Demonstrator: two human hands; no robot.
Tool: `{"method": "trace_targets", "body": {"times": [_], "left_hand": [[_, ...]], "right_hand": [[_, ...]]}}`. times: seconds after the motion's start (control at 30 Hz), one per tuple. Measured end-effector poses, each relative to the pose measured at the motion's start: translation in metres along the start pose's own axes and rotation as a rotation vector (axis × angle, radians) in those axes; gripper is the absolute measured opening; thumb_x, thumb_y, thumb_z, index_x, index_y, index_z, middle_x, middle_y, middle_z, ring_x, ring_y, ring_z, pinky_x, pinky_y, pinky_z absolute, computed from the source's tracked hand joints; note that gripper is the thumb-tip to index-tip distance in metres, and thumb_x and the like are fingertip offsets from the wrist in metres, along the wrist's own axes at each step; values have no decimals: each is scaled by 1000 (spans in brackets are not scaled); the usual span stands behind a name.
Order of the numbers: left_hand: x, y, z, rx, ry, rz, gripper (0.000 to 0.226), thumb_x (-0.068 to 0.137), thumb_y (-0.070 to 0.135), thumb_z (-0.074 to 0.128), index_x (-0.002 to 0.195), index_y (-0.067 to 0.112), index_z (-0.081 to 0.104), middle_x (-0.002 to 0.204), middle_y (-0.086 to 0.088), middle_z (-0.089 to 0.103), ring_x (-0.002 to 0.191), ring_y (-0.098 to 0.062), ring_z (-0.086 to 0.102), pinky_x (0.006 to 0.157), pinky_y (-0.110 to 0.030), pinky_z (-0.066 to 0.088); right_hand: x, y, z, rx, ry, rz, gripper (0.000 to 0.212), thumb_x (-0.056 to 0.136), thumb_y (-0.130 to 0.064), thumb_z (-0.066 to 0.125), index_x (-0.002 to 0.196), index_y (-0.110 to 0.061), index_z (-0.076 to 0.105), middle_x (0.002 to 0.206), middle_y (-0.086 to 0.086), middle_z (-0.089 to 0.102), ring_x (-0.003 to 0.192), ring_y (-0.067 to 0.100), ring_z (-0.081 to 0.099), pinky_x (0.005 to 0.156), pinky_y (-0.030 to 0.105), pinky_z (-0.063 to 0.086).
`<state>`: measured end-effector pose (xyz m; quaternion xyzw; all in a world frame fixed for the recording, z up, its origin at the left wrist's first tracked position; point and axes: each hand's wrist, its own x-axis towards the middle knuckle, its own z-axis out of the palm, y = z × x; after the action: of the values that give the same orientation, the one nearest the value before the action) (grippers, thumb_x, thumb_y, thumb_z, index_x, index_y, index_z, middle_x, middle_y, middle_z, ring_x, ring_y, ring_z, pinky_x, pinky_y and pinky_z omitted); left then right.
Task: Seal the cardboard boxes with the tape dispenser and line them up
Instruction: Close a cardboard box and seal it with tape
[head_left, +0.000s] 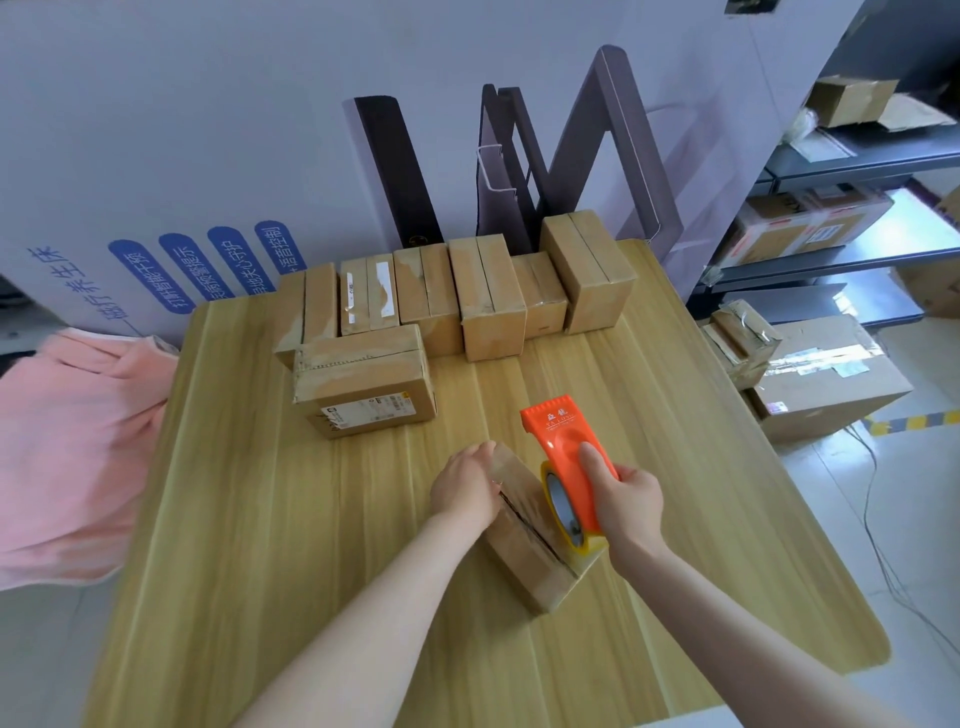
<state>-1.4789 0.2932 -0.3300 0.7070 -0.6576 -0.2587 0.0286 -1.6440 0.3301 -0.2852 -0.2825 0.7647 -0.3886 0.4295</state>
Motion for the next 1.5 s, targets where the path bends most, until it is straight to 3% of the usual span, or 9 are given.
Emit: {"method": "trace_targets", "body": {"times": [0.23, 0.37, 0.47, 0.6, 0.7, 0.83, 1.3, 1.4, 1.5], "left_hand": [[31, 16, -23, 247, -370, 27, 37, 82, 8, 47, 110, 30, 44, 120, -1, 46, 103, -26, 52, 78, -33, 42], [34, 13, -24, 223, -425, 3, 53, 86, 13, 48, 132, 39, 38, 137, -4, 41, 117, -29, 49, 85, -36, 44], [6, -3, -18, -25, -99, -105, 84, 83, 25, 71, 148, 42, 21, 154, 1, 27, 137, -23, 34, 101, -38, 42], [-43, -30, 16, -236, 533, -196, 67, 70, 36, 81, 127, 20, 51, 126, -2, 53, 115, -22, 51, 83, -35, 50], [-57, -28, 35, -628, 524, -451, 44, 76, 37, 77, 111, 14, 62, 105, 3, 64, 101, -20, 61, 74, -27, 44], [-50, -13, 34, -808, 424, -529, 36, 92, 23, 61, 126, 9, 61, 121, -4, 65, 113, -20, 59, 92, -26, 43], [-44, -36, 13, -586, 138, -353, 47, 94, 6, 47, 140, 16, 44, 142, -3, 44, 128, -20, 45, 101, -29, 40], [-30, -27, -6, -303, 163, -163, 71, 84, -2, 51, 148, 22, 32, 151, 3, 33, 135, -18, 38, 104, -34, 42], [-4, -4, -22, -191, 122, 106, 51, 91, 3, 44, 125, 39, 55, 142, 13, 45, 128, -14, 43, 103, -33, 40]], "right_hand": [[-4, 3, 3, 3, -6, -20, 59, 83, -43, 68, 72, 14, 61, 57, 11, 55, 53, 21, 50, 53, 32, 38], [-5, 3, 2, 17, -22, -17, 56, 83, -44, 68, 73, 11, 64, 58, 11, 58, 53, 20, 52, 53, 32, 40], [-8, 1, -1, 32, -36, -19, 49, 85, -40, 67, 65, 4, 64, 54, 8, 58, 49, 18, 52, 51, 29, 40], [-8, -1, -3, 37, -34, -9, 44, 86, -39, 67, 58, -7, 59, 53, 6, 55, 48, 17, 49, 50, 28, 37], [-9, -3, -3, 25, -52, -7, 43, 85, -41, 67, 61, -6, 61, 57, 9, 57, 51, 19, 52, 52, 31, 39], [-10, -4, -1, 18, -50, 8, 43, 84, -42, 68, 61, -7, 59, 58, 8, 56, 53, 19, 51, 53, 31, 39], [-16, -3, 5, 70, -45, 62, 52, 85, -42, 67, 75, 9, 65, 62, 13, 56, 55, 21, 52, 53, 31, 40], [-19, -4, 4, 70, -54, 33, 47, 87, -40, 67, 71, 4, 66, 61, 11, 60, 54, 20, 54, 52, 29, 42], [-19, -3, 3, 84, -37, 30, 43, 87, -39, 67, 62, -4, 63, 57, 8, 58, 54, 20, 54, 51, 29, 41]]}}
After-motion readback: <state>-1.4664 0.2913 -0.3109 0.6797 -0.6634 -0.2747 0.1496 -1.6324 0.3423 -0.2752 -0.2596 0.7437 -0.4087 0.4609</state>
